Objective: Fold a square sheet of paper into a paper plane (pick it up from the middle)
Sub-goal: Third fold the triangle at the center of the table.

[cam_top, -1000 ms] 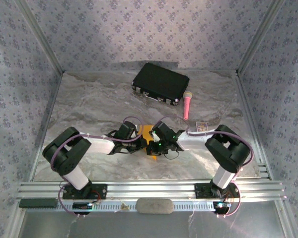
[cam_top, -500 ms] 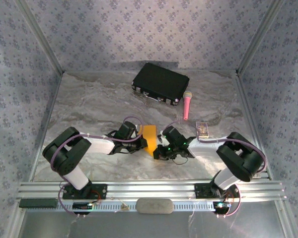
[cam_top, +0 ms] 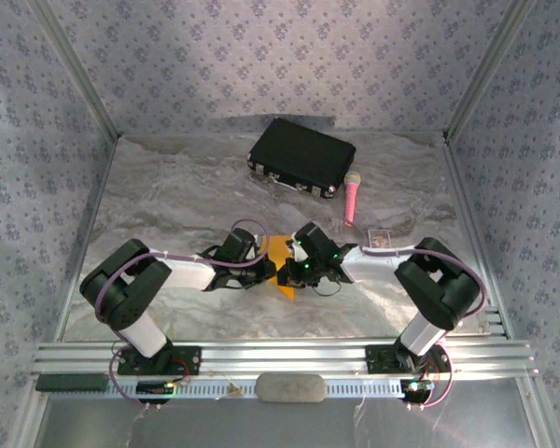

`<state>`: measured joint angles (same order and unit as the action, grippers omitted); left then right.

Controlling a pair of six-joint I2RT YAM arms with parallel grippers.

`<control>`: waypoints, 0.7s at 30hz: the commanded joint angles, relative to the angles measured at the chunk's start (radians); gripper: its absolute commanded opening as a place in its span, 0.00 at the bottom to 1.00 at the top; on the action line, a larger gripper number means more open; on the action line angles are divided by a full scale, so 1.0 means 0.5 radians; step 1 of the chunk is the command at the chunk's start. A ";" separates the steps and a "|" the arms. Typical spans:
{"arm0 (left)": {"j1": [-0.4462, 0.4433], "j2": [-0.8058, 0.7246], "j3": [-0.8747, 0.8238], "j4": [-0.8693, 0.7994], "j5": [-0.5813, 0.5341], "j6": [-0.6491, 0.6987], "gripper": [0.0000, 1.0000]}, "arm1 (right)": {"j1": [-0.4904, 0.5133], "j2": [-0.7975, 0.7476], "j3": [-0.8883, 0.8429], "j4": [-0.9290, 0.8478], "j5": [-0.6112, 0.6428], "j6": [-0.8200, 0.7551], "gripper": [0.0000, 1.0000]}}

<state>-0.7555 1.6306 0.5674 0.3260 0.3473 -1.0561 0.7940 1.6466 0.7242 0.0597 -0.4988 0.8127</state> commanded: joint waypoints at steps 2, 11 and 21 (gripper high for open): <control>-0.014 0.000 -0.027 -0.102 -0.049 0.038 0.00 | -0.006 0.018 -0.113 -0.051 0.050 0.072 0.00; -0.016 -0.056 0.026 -0.111 -0.008 0.050 0.00 | -0.018 -0.014 -0.275 0.049 0.045 0.114 0.00; -0.048 -0.284 0.121 -0.334 -0.035 0.054 0.03 | -0.031 -0.040 -0.276 0.051 0.074 0.120 0.00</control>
<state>-0.7624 1.4998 0.6224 0.2016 0.3389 -1.0309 0.7837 1.6260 0.6128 0.1581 -0.4976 0.8574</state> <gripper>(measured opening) 0.047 0.051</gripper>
